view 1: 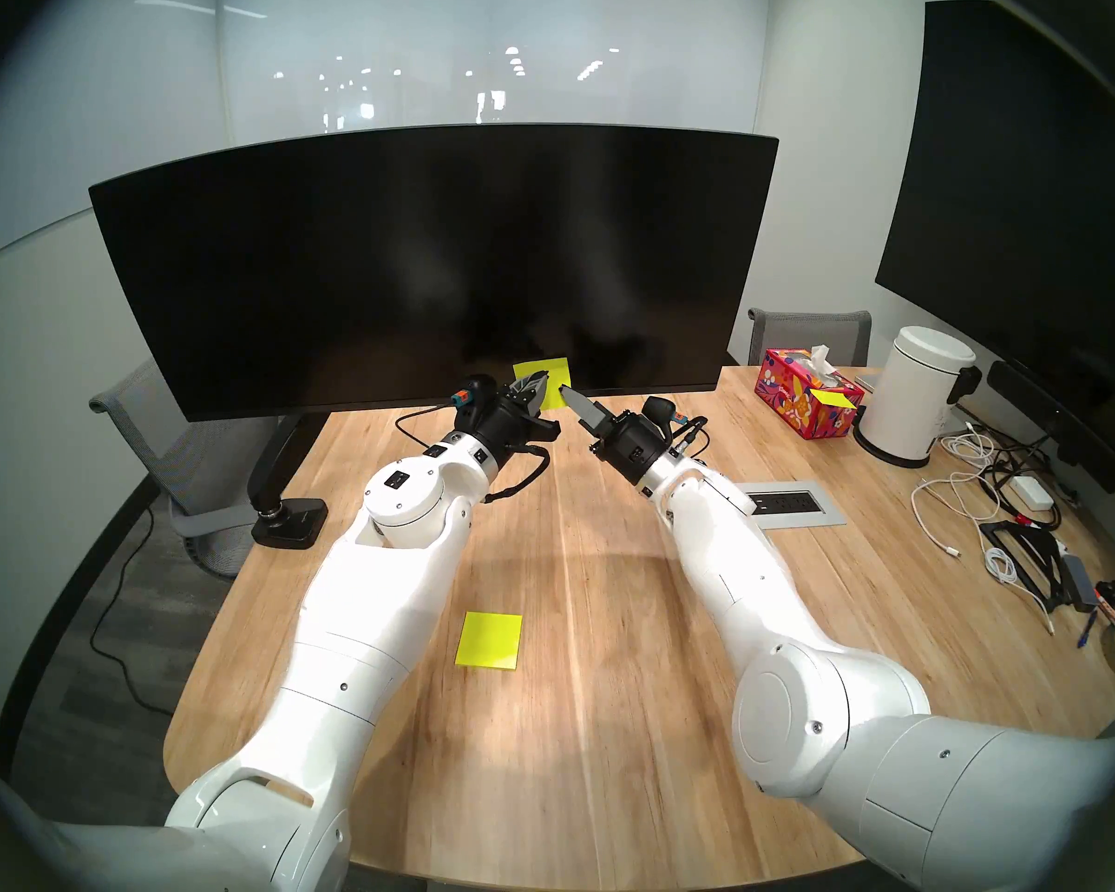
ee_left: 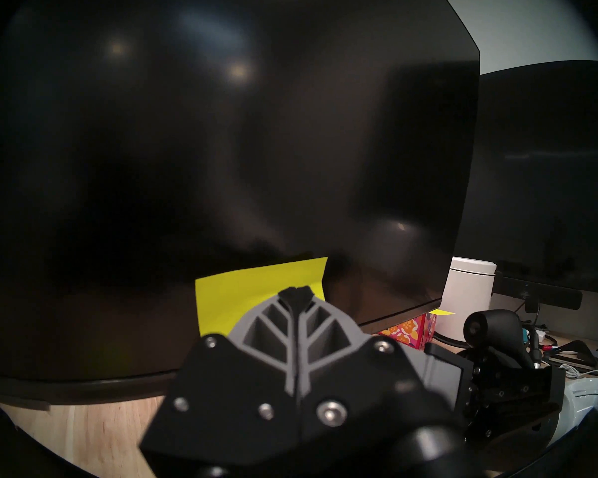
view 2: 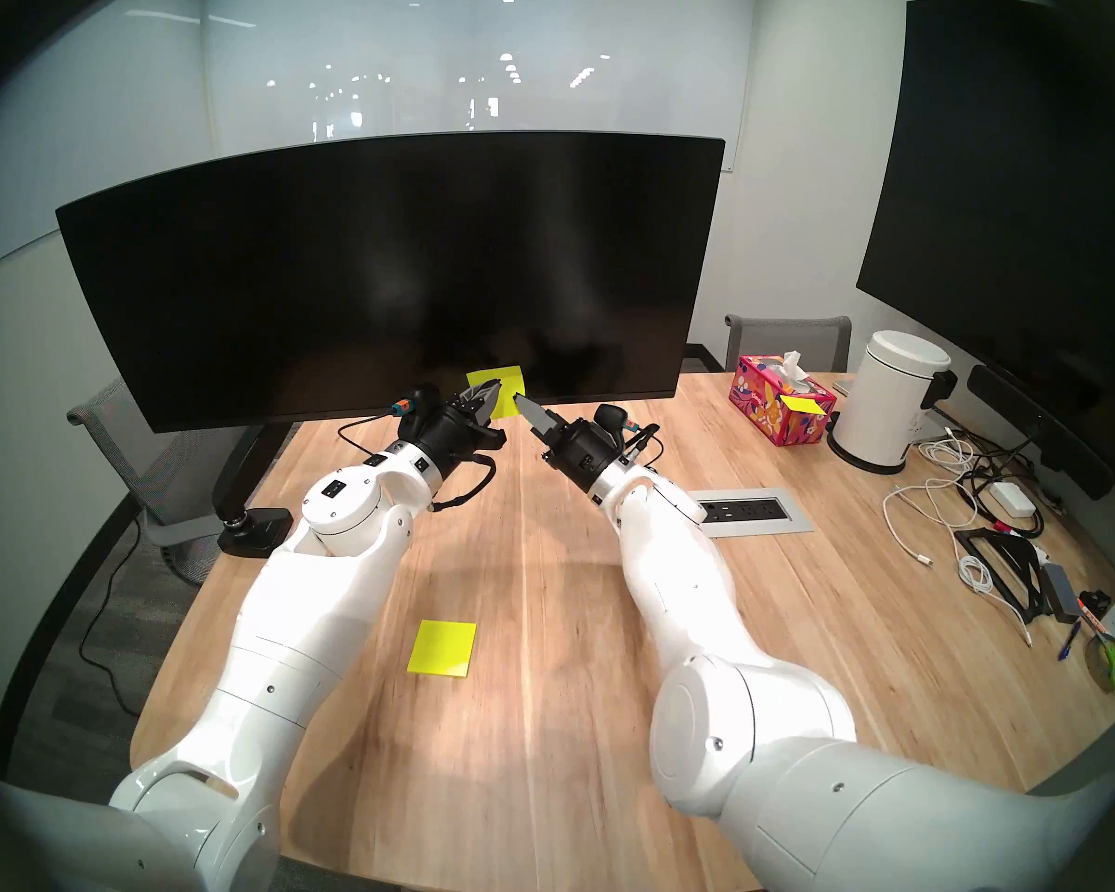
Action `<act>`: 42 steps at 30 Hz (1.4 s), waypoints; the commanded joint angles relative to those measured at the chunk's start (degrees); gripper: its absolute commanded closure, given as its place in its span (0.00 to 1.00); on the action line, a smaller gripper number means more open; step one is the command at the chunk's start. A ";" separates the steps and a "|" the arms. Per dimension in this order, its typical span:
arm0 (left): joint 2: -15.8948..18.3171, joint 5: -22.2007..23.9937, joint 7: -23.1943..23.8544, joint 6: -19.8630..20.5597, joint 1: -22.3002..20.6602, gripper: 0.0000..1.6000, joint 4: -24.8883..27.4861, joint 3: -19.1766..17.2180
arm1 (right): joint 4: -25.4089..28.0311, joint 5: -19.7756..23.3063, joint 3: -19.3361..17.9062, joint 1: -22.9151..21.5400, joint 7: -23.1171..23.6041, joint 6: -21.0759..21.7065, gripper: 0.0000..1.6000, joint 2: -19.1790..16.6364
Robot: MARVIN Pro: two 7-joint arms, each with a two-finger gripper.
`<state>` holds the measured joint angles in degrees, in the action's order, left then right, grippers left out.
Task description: Peel one sticky note off the pad and stick it onto the monitor, then press it flat
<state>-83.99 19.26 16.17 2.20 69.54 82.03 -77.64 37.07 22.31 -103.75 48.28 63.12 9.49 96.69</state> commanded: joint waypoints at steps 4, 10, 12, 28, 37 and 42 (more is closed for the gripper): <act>-1.32 -0.49 -0.88 -2.15 -3.61 1.00 -1.46 -0.07 | 0.97 0.20 -0.02 -1.07 0.10 0.08 1.00 0.16; -1.42 -0.60 -1.04 -2.56 -3.94 1.00 -1.64 0.03 | 0.97 0.19 -0.03 -1.07 0.10 0.08 1.00 0.16; -1.44 -0.62 -1.06 -2.62 -4.02 1.00 -1.63 0.06 | 0.98 0.19 -0.03 -1.06 0.10 0.09 1.00 0.16; -1.18 -0.39 -0.66 -2.45 -4.17 1.00 -1.43 0.37 | 1.05 0.20 -0.02 -1.03 0.08 0.12 1.00 0.17; -1.18 0.24 -0.73 -2.34 -3.81 1.00 -0.97 -0.26 | 1.06 0.20 -0.02 -1.03 0.07 0.13 1.00 0.17; -1.36 2.85 0.17 -1.54 -1.88 1.00 2.60 -1.76 | 0.98 0.20 -0.02 -1.06 0.10 0.08 1.00 0.16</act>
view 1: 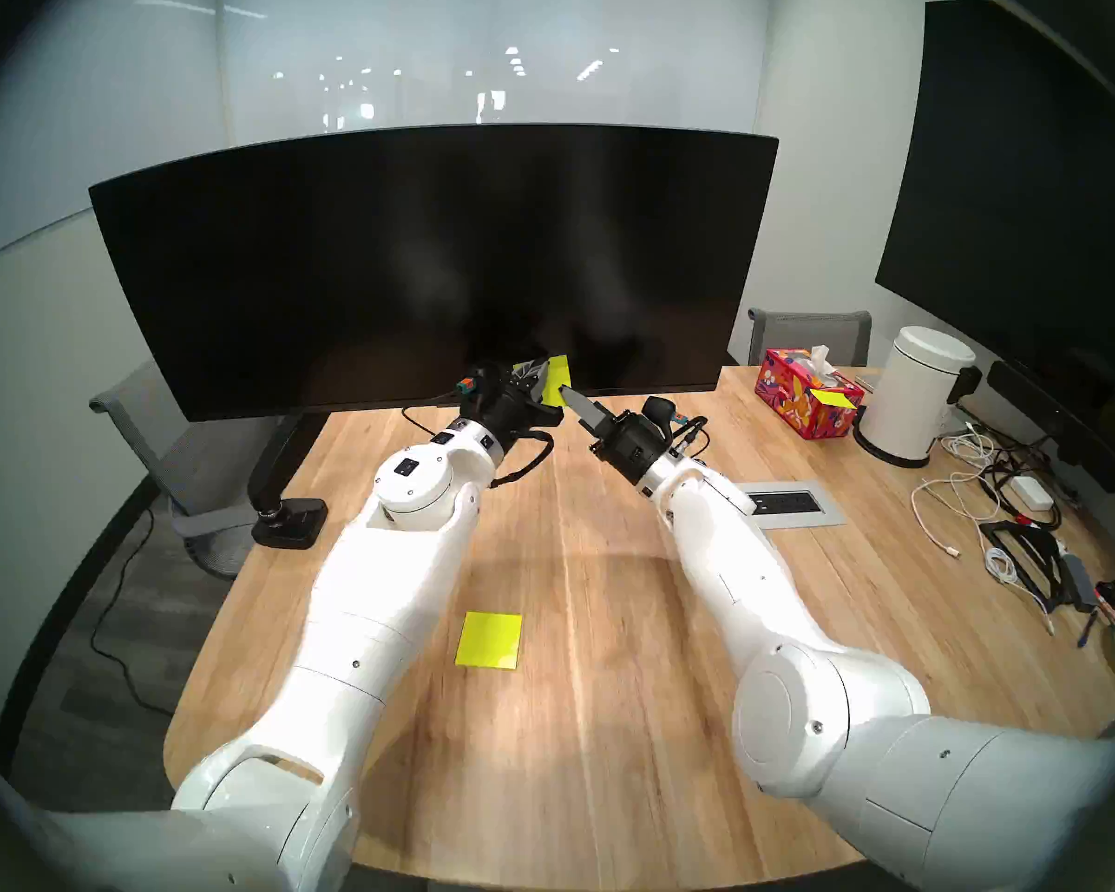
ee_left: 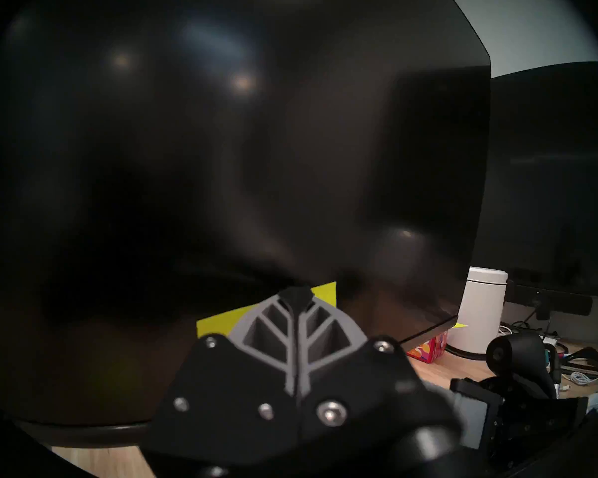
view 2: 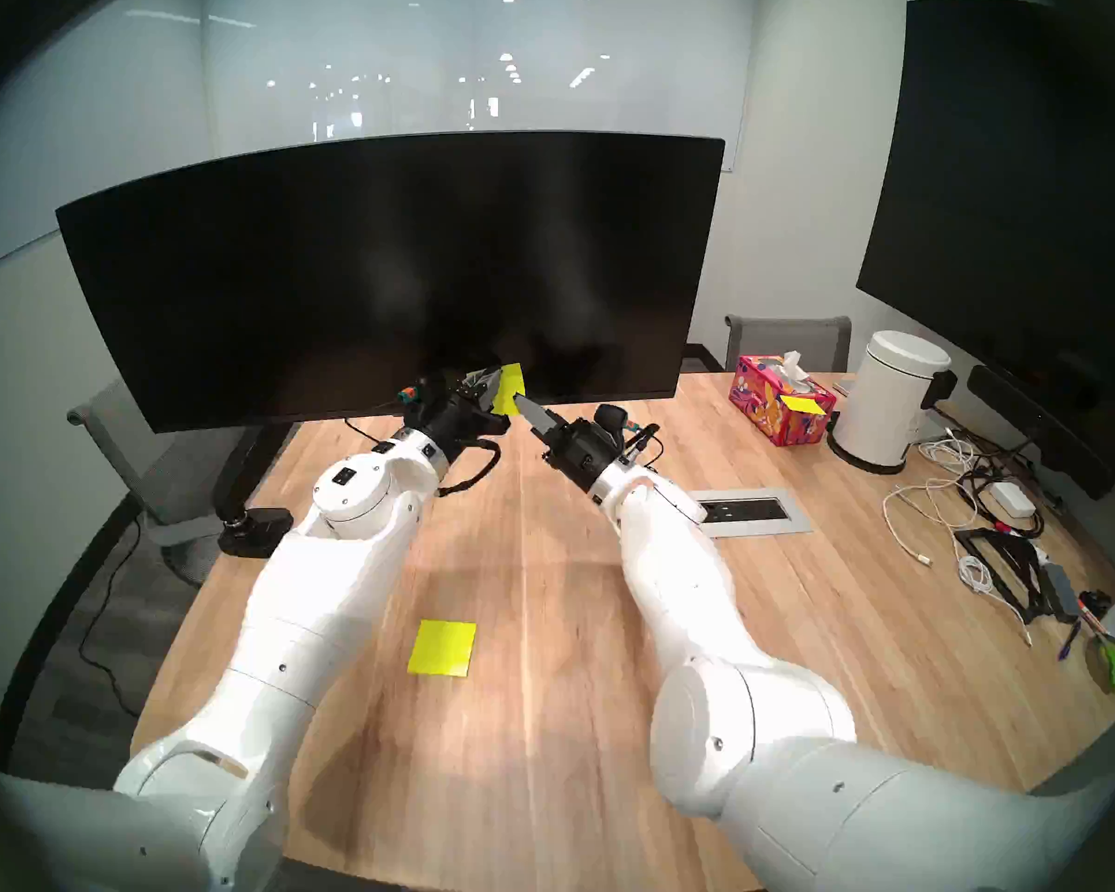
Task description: Peel one sticky note off the pad and stick it onto the monitor, then press it flat
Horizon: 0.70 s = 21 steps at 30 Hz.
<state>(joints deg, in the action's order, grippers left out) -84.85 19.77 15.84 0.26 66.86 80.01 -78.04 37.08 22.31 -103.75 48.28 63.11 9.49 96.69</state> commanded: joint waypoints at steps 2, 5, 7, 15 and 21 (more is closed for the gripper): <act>-0.30 3.29 1.22 0.68 1.82 1.00 6.60 -1.78 | 0.94 0.20 -0.02 -1.07 0.12 0.06 1.00 0.15; -0.18 5.15 2.18 1.71 3.17 1.00 8.92 -2.67 | 0.93 0.20 -0.02 -1.08 0.12 0.06 1.00 0.15; -0.15 6.94 3.01 2.90 3.78 1.00 10.13 -3.46 | 0.91 0.19 -0.02 -1.08 0.13 0.04 1.00 0.15; 0.81 11.45 3.84 10.25 8.31 1.00 16.42 -5.70 | 0.94 0.20 -0.02 -1.07 0.13 0.07 1.00 0.15; 1.40 11.54 3.37 13.03 11.75 1.00 19.76 -6.14 | 1.05 0.19 -0.02 -1.03 0.09 0.13 1.00 0.17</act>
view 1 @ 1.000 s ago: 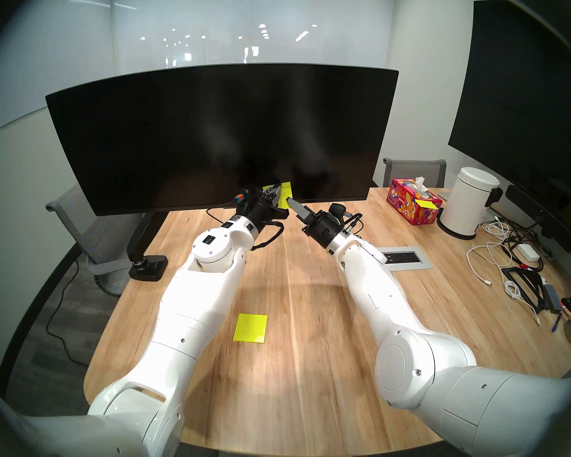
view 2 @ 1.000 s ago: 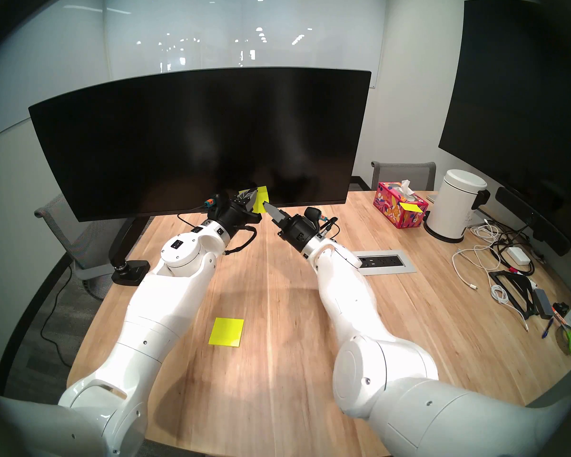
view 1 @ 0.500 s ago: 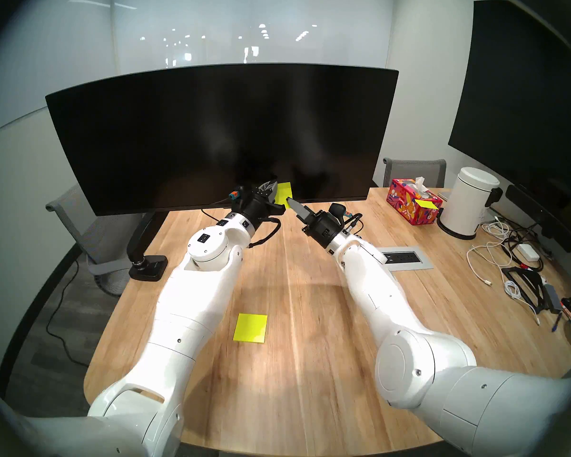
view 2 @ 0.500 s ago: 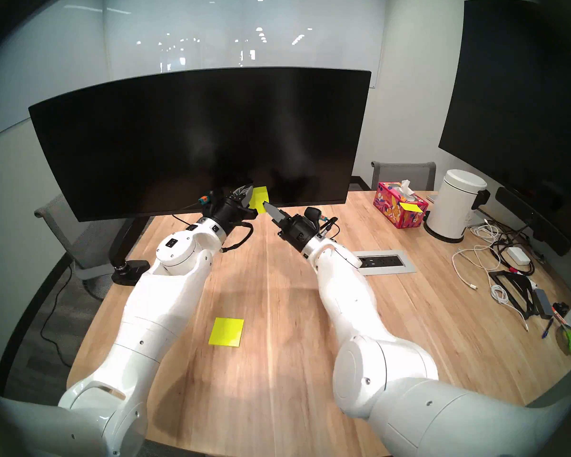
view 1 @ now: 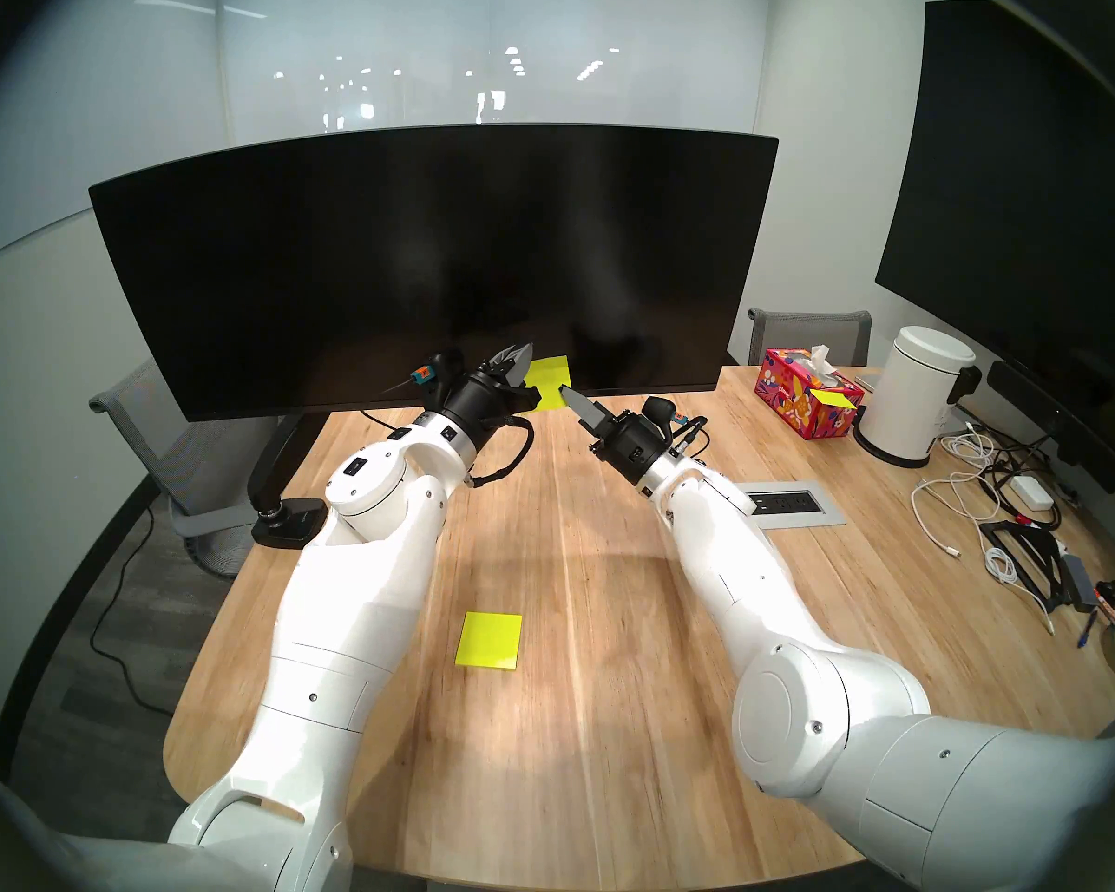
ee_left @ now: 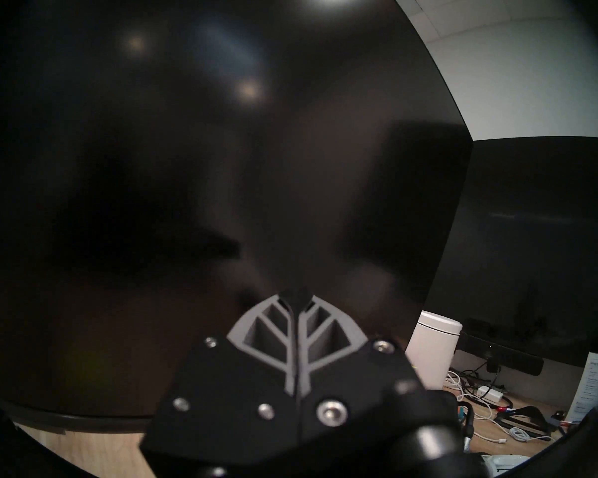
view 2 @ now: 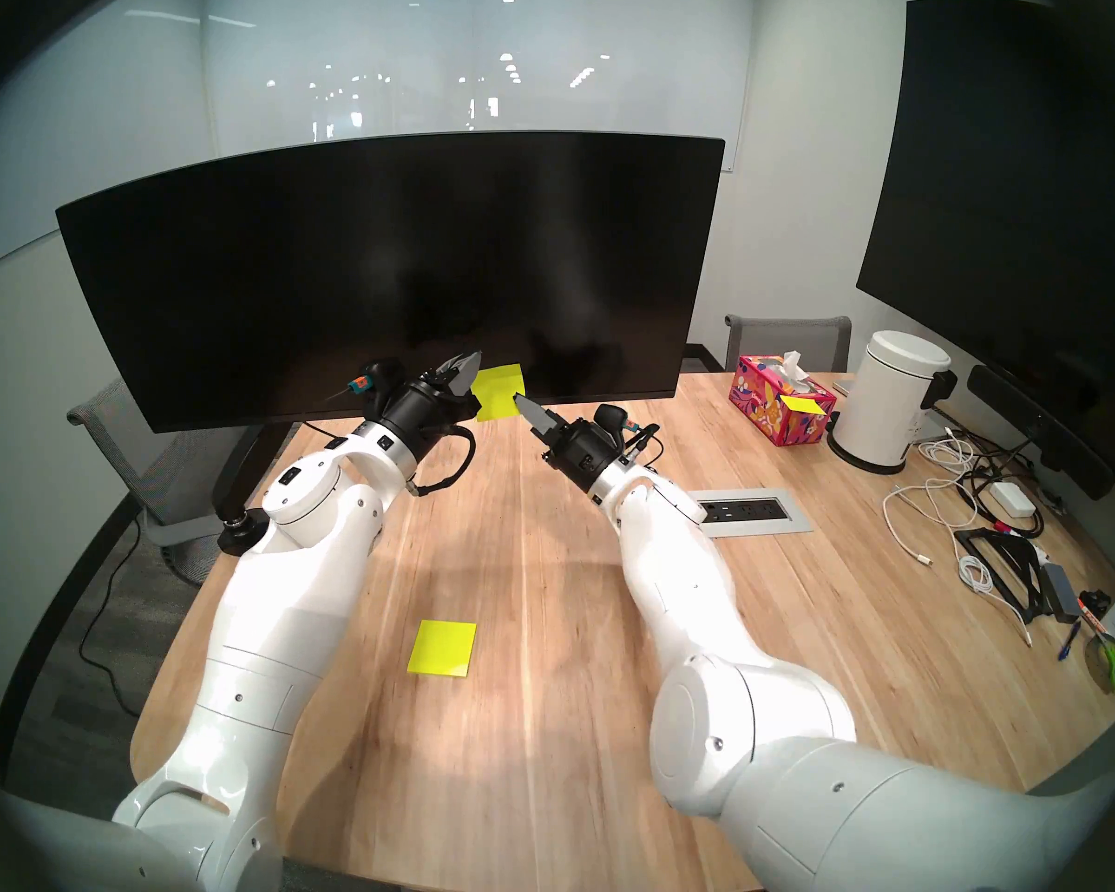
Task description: Peel one sticky note off the pad and stick it onto the monitor, then press it flat
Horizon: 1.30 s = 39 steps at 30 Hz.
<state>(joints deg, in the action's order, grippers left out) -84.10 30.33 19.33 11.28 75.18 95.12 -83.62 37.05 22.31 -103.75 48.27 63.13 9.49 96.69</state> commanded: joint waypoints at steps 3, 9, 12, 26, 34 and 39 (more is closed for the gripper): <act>0.76 1.02 0.08 2.34 4.39 1.00 5.21 -0.64 | 1.11 0.19 -0.02 -1.01 0.06 0.15 1.00 0.18; 0.90 1.08 0.38 2.69 5.36 1.00 5.85 -0.72 | 1.35 -0.11 0.21 -0.90 -0.08 0.12 1.00 0.15; 0.96 1.08 0.50 2.79 5.48 1.00 5.93 -0.74 | 1.43 -0.52 0.63 -0.89 0.07 -0.09 1.00 0.03; 1.06 0.93 0.88 2.84 5.85 1.00 6.23 -0.70 | 2.11 -1.44 0.97 -0.73 -0.08 -0.45 0.59 0.38; 0.99 1.03 0.94 3.07 6.02 1.00 6.86 -0.76 | 2.60 -1.86 0.78 -0.66 -0.29 -0.22 0.20 0.60; 0.96 1.12 0.97 3.20 6.06 1.00 7.09 -0.84 | 2.79 -2.00 0.79 -0.58 -0.42 -0.16 0.00 0.61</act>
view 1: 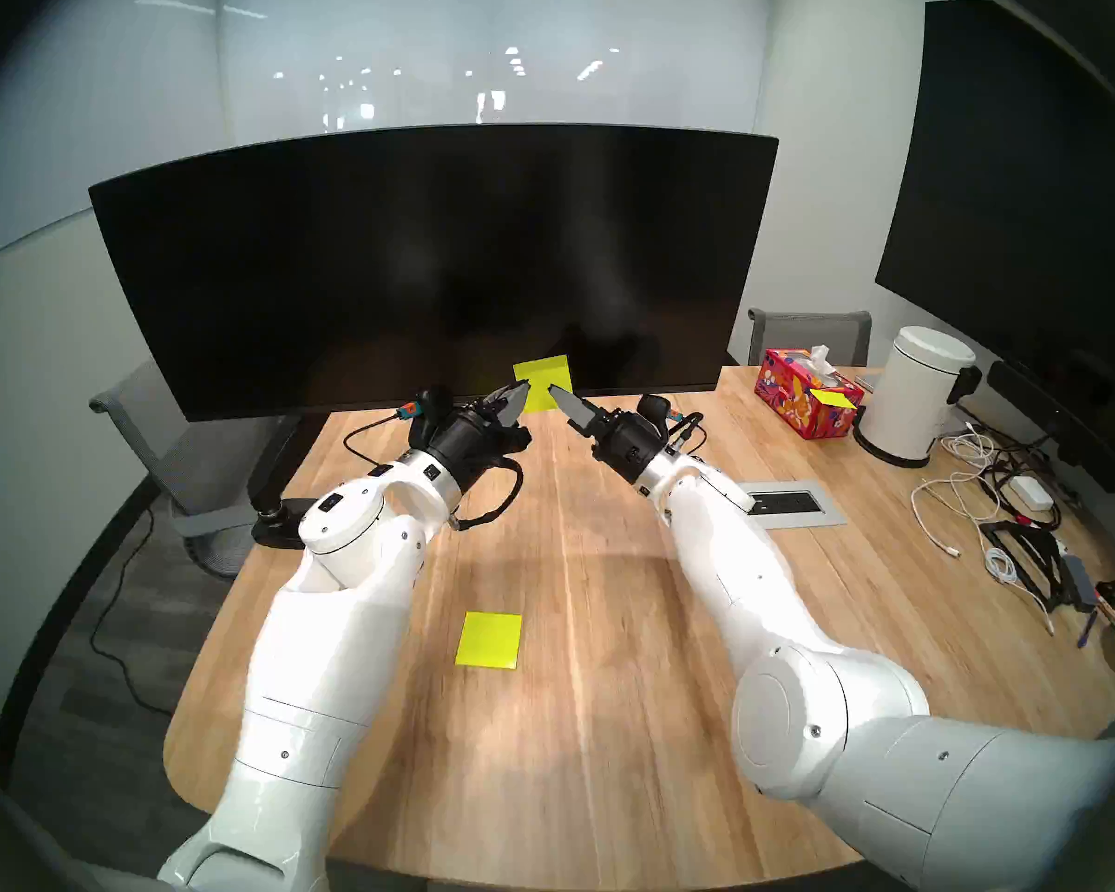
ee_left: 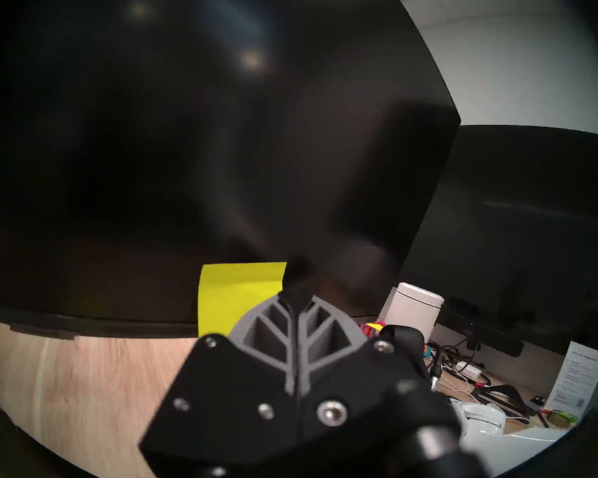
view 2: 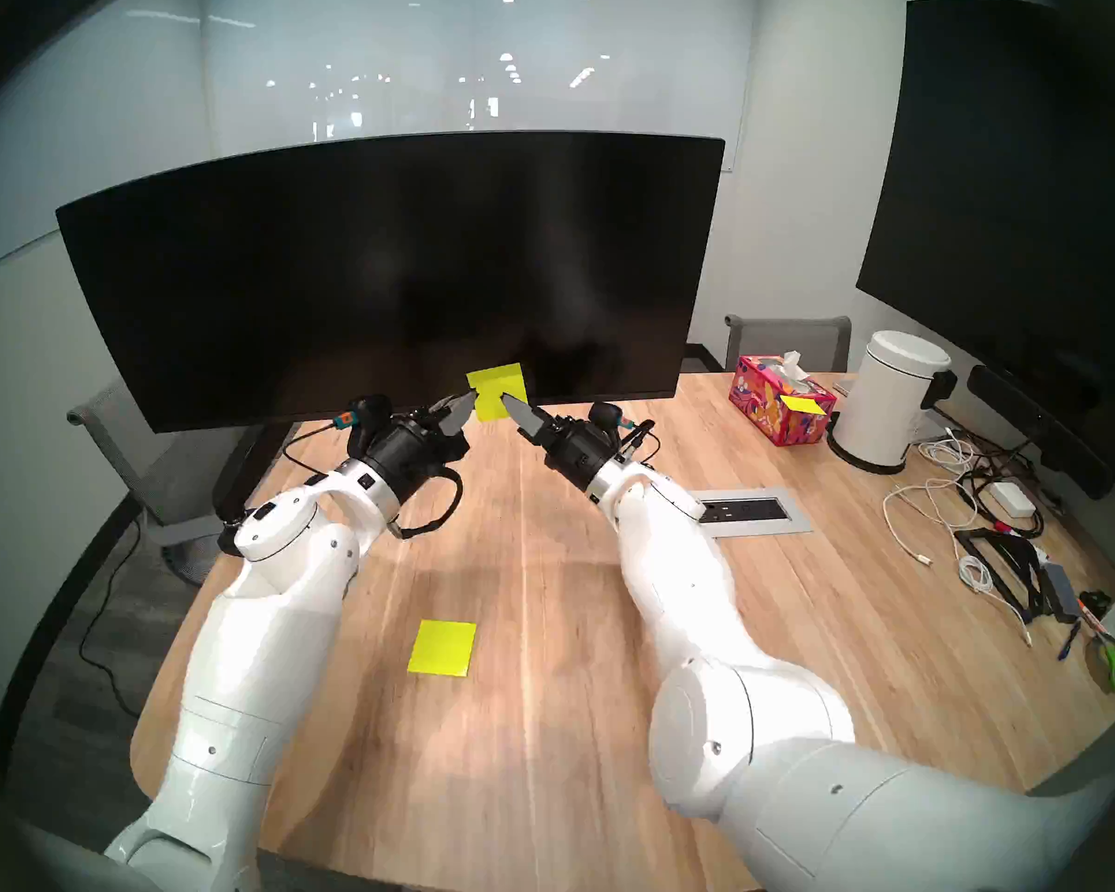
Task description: Peel one sticky note off the pad and stick it onto the monitor, then press it flat
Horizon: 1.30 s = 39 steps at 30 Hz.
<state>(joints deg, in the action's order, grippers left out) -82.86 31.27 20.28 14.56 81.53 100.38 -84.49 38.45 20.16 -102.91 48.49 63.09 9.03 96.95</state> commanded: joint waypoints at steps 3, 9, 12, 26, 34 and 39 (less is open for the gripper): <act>-0.38 0.54 0.00 0.19 -0.11 1.00 2.28 -0.17 | 2.08 0.09 -0.09 -0.50 -0.85 0.81 0.00 0.40; -0.10 1.65 0.07 1.65 0.55 1.00 3.60 -1.00 | 5.96 0.18 -0.32 1.48 -2.14 2.89 0.00 0.34; 0.08 1.81 0.18 1.98 0.94 1.00 4.00 -1.27 | 7.64 0.15 -0.36 2.30 -2.64 3.76 0.00 0.38; 1.98 4.73 2.29 5.12 6.23 1.00 8.93 -6.17 | 16.55 -0.15 -0.56 7.07 -6.15 8.95 0.00 1.08; 3.40 7.05 4.23 6.94 11.34 1.00 11.89 -10.32 | 21.96 -0.76 0.10 9.82 -6.60 11.08 0.00 0.96; 3.93 7.89 5.30 7.98 13.08 1.00 12.10 -12.09 | 26.46 -1.50 1.02 11.76 -6.72 13.40 0.00 0.54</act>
<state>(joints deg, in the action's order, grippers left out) -79.70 37.57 24.00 22.07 91.78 110.10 -94.59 58.64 19.29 -102.99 58.68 55.84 20.38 97.64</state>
